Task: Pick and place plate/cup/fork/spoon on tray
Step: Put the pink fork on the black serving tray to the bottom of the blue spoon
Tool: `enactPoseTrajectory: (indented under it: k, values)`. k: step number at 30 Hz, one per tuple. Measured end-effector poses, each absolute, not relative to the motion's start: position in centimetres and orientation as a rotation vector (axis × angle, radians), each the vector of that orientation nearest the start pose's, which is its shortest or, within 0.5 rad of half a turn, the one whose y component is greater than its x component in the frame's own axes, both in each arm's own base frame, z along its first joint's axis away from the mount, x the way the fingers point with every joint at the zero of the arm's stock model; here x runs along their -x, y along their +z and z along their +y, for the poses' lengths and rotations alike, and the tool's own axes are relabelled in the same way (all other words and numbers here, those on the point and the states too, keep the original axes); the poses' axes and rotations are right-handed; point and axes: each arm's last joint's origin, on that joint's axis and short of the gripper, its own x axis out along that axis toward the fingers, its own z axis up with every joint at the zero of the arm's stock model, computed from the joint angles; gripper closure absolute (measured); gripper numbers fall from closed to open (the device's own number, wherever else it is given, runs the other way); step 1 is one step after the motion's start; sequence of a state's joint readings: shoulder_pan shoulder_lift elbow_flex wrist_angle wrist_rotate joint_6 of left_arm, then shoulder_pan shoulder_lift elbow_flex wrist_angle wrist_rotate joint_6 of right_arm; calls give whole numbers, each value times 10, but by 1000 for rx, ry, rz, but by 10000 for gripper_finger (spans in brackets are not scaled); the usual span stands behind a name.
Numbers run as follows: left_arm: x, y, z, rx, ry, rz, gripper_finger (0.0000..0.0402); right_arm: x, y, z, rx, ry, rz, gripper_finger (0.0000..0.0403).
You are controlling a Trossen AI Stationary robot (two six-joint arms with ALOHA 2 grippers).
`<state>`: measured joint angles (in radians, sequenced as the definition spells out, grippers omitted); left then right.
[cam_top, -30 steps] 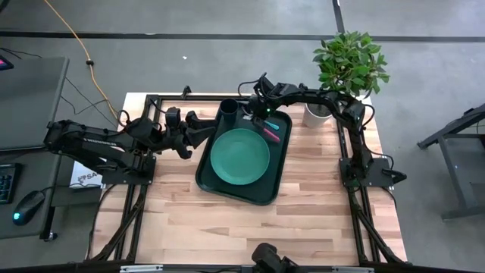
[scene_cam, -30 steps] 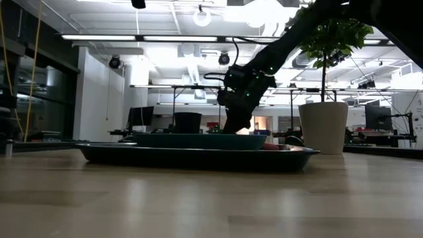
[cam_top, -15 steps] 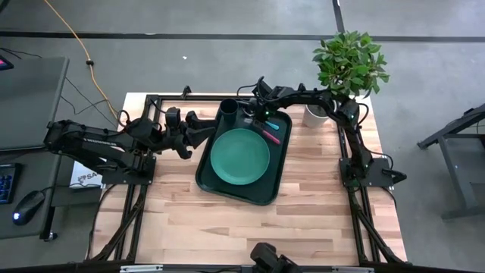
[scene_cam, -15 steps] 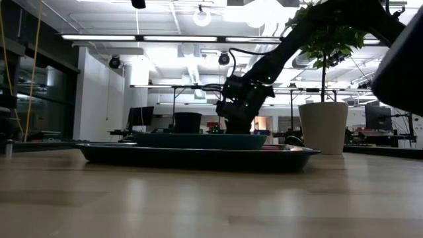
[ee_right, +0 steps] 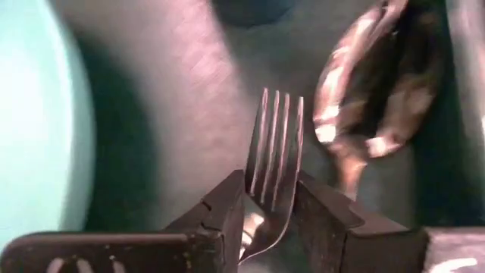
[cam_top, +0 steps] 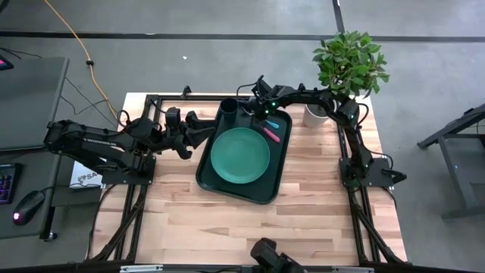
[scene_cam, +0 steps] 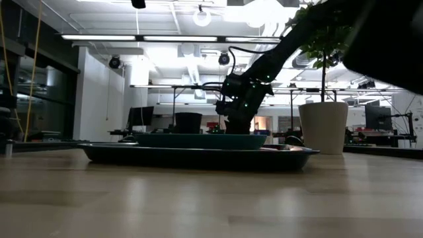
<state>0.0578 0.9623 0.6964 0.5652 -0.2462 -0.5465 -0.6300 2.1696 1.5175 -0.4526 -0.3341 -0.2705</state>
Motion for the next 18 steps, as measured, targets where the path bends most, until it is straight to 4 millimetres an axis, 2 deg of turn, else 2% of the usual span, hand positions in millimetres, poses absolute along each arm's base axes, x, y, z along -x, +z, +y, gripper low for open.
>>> enactPoseTrajectory:
  k: [10, 14, 18]
  values:
    - [-212, 342, 19, 566, 213, -374, 206, -367, 168, -272, -203, -168, 996, 300]
    - [-212, 342, 19, 566, 209, -369, 206, -363, 183, -277, -244, -163, 1031, 300]
    - [-213, 340, 18, 562, 191, -352, 206, -351, 191, -274, -297, -96, 1102, 315]
